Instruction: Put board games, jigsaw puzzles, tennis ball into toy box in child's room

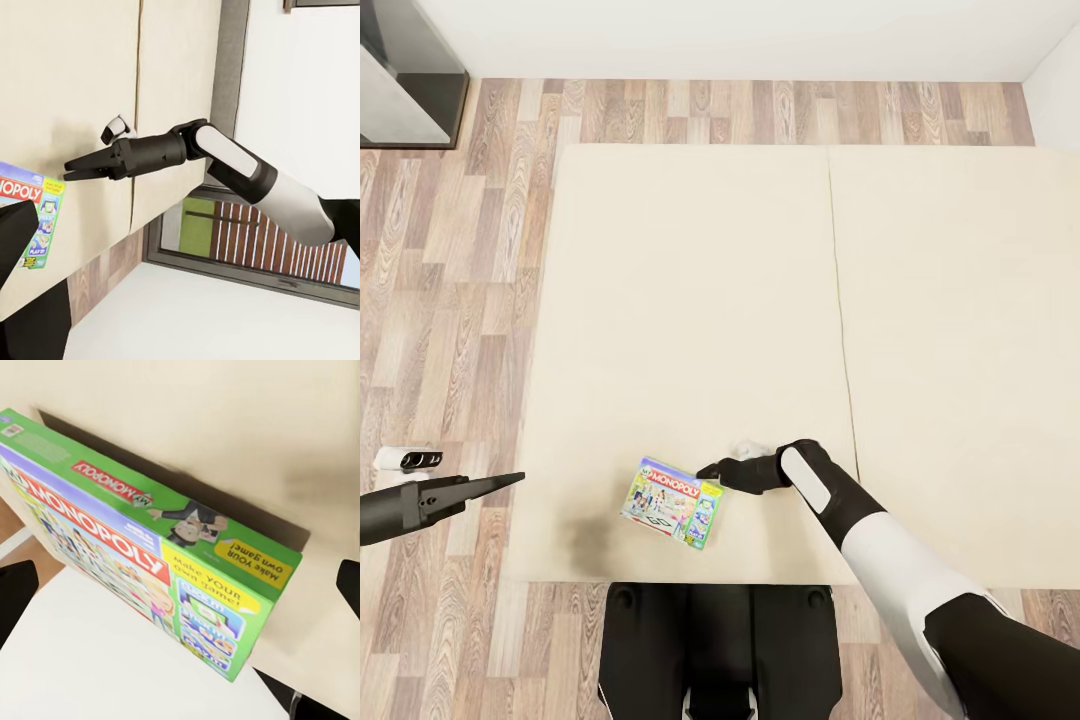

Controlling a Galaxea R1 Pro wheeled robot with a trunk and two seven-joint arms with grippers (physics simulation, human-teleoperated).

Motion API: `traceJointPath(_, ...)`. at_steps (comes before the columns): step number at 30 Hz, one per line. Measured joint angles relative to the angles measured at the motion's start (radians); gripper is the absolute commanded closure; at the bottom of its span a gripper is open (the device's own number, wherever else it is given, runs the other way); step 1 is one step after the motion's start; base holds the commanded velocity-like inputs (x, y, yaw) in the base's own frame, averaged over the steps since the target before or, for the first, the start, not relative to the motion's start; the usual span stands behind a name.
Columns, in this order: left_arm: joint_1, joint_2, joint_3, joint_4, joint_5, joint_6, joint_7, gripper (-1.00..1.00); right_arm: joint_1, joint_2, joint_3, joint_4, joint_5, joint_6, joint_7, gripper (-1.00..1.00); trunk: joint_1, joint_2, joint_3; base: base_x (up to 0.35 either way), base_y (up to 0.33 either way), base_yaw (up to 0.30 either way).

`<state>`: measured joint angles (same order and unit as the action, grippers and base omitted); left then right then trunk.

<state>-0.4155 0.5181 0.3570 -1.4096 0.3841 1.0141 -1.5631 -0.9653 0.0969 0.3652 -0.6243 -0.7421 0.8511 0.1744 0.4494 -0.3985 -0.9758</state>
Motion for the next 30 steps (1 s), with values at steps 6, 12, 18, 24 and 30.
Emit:
traceJointPath(6, 0.000, 0.000, 0.000, 0.000, 0.000, 0.000, 0.000, -1.00, -0.001, 0.002, 0.002, 0.001, 0.000, 0.004, -0.001, -1.00, 0.000, 0.000, 0.000, 0.000, 0.000, 0.000)
traceJointPath(12, 0.000, 0.000, -0.001, 0.000, 0.000, 0.000, 0.000, -1.00, -0.001, 0.009, 0.006, 0.041, 0.001, 0.002, -0.001, -1.00, 0.000, 0.000, 0.000, 0.000, 0.000, 0.000)
traceJointPath(18, 0.000, 0.000, 0.000, 0.000, 0.000, 0.000, 0.000, -1.00, -0.001, 0.015, 0.007, 0.104, -0.006, -0.002, 0.000, -1.00, 0.000, 0.000, 0.000, 0.000, 0.000, 0.000)
traceJointPath(24, 0.000, 0.000, 0.000, 0.000, 0.000, 0.000, -0.001, -1.00, -0.001, 0.017, 0.007, 0.118, -0.002, -0.015, 0.000, -1.00, 0.000, 0.000, 0.000, 0.000, 0.000, 0.000)
traceJointPath(30, 0.000, 0.000, 0.000, 0.000, 0.000, 0.000, 0.000, -1.00, -0.001, 0.017, 0.009, 0.121, -0.001, -0.018, 0.001, -1.00, 0.000, 0.000, 0.000, 0.000, 0.000, 0.000)
